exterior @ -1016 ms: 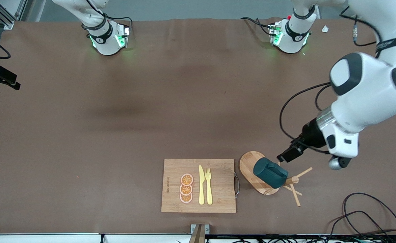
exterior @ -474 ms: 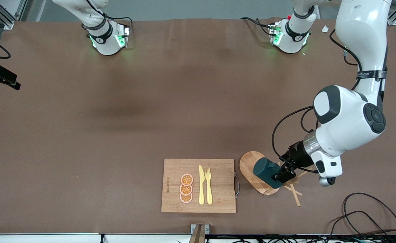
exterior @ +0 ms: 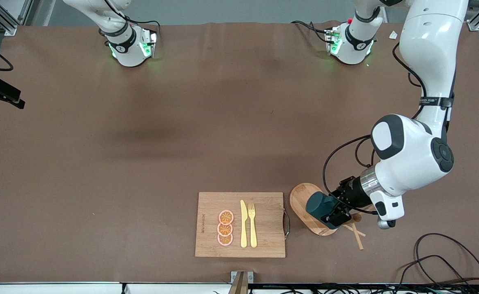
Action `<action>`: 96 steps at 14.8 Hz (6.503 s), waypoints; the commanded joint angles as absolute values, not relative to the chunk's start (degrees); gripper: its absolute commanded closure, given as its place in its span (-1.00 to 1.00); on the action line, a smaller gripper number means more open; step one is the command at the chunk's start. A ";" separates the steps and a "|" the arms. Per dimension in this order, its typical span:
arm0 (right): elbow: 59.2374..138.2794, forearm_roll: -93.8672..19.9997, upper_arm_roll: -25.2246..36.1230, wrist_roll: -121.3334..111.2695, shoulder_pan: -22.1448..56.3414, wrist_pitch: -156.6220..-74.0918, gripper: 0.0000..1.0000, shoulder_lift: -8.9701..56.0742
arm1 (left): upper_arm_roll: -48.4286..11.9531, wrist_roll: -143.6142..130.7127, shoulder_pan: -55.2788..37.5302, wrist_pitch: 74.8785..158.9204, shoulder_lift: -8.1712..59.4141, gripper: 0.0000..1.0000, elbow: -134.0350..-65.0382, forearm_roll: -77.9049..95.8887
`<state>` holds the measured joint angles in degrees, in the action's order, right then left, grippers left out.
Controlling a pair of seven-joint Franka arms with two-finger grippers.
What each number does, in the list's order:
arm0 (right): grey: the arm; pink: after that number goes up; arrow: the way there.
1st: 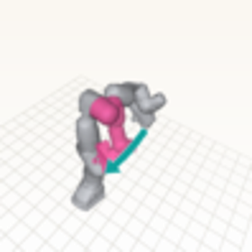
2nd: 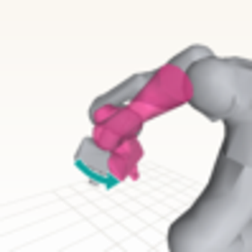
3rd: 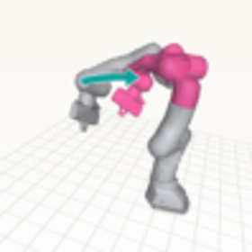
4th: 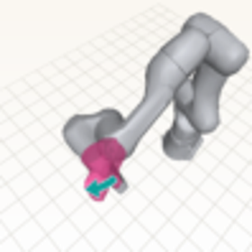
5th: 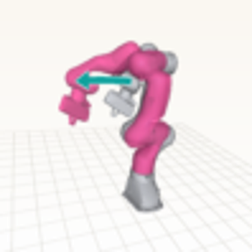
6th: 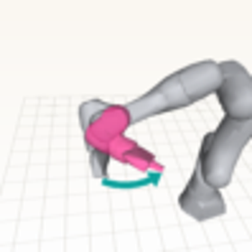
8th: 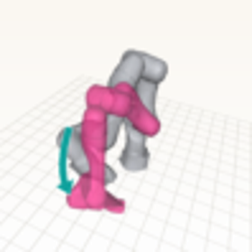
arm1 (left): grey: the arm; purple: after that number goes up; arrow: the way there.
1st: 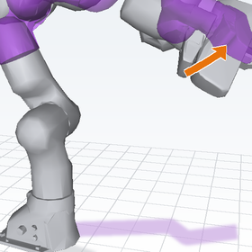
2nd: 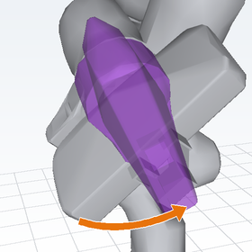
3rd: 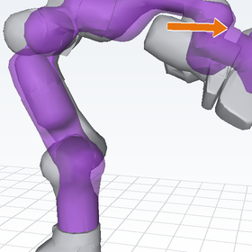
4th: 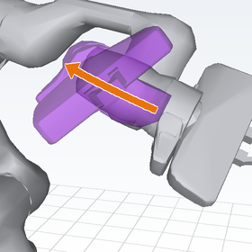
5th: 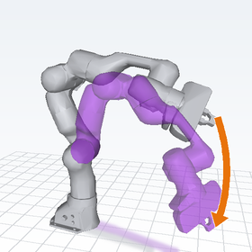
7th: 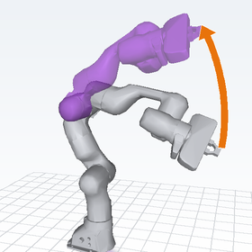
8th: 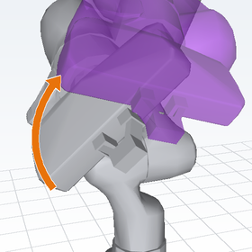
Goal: Transfer cup from left to right arm and place
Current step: 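Close the left gripper on the teal mug body, then lift the teal mug off the stand and carry it toward the table middle, then lower the teal mug onto the table and open the left gripper, then withdraw the left gripper to rest while the right gripper reaches out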
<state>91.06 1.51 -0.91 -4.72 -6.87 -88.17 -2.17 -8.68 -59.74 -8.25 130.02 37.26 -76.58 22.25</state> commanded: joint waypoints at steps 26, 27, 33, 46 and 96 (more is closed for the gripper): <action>90.35 0.97 -1.41 -5.45 -7.21 -87.63 -1.00 -2.11 | -10.81 -72.50 -25.82 133.67 34.72 0.05 -74.88 2.93; 90.35 1.05 -1.41 -5.45 -6.95 -88.15 -1.00 -2.02 | -10.72 -73.21 -27.75 134.81 35.24 0.05 -74.88 0.03; 90.27 1.32 -1.06 -5.62 -6.68 -87.89 -1.00 -0.18 | -10.55 -87.86 -38.57 137.55 39.54 0.05 -74.88 -26.76; 88.86 1.14 -1.14 -9.67 -8.26 -87.63 -1.00 -0.09 | 6.65 -121.18 -63.08 135.36 56.15 0.05 -74.88 -81.90; 118.20 -4.22 -1.50 31.33 16.66 -110.02 -1.00 -8.62 | -6.95 -11.89 -7.30 85.53 7.30 -1.00 -76.29 -1.49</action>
